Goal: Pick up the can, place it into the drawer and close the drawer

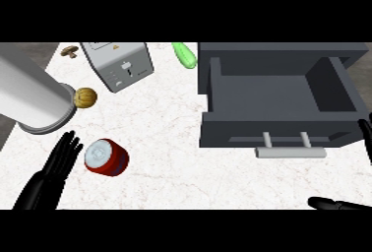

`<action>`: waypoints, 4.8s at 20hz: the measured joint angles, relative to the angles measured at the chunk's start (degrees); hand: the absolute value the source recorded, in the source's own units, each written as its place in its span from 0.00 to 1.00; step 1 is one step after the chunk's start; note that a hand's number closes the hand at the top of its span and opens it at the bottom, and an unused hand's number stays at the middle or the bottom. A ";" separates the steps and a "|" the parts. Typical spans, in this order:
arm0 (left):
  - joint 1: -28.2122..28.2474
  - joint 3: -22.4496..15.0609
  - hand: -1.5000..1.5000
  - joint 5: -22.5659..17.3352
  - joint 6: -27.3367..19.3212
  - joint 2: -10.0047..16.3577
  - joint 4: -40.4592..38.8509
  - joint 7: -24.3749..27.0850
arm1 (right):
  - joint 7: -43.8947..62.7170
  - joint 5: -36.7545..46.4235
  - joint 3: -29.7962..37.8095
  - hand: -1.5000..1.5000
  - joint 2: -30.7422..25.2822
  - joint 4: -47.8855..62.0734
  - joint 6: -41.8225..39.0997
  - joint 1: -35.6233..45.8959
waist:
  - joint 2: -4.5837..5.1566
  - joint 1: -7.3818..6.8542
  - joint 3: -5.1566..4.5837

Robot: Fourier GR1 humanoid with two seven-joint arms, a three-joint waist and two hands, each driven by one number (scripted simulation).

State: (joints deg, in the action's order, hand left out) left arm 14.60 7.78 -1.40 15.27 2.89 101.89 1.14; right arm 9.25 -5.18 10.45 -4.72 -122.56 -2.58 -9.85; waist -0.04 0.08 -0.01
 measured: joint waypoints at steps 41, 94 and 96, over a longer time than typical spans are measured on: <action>-30.64 6.19 0.00 4.51 -2.88 7.44 -67.93 34.46 | 5.91 -2.36 6.69 0.00 0.05 -4.71 -4.41 1.91 | 0.10 0.37 0.00; -71.76 -11.81 1.00 -8.74 -31.71 -2.88 -47.86 -6.36 | 7.97 -0.53 9.53 0.00 -1.52 -5.89 -2.87 5.44 | -0.06 0.51 0.05; -74.31 -11.54 1.00 -8.49 -31.93 -2.83 -48.91 -7.55 | 7.69 -0.80 9.77 0.00 -1.78 -5.26 -3.21 5.56 | 0.01 0.59 0.05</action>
State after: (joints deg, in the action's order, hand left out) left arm -59.71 -3.76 -9.88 -16.66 0.07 52.98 -6.41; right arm 16.95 -5.98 20.23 -6.50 -127.82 -5.80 -4.28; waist -0.03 0.67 0.04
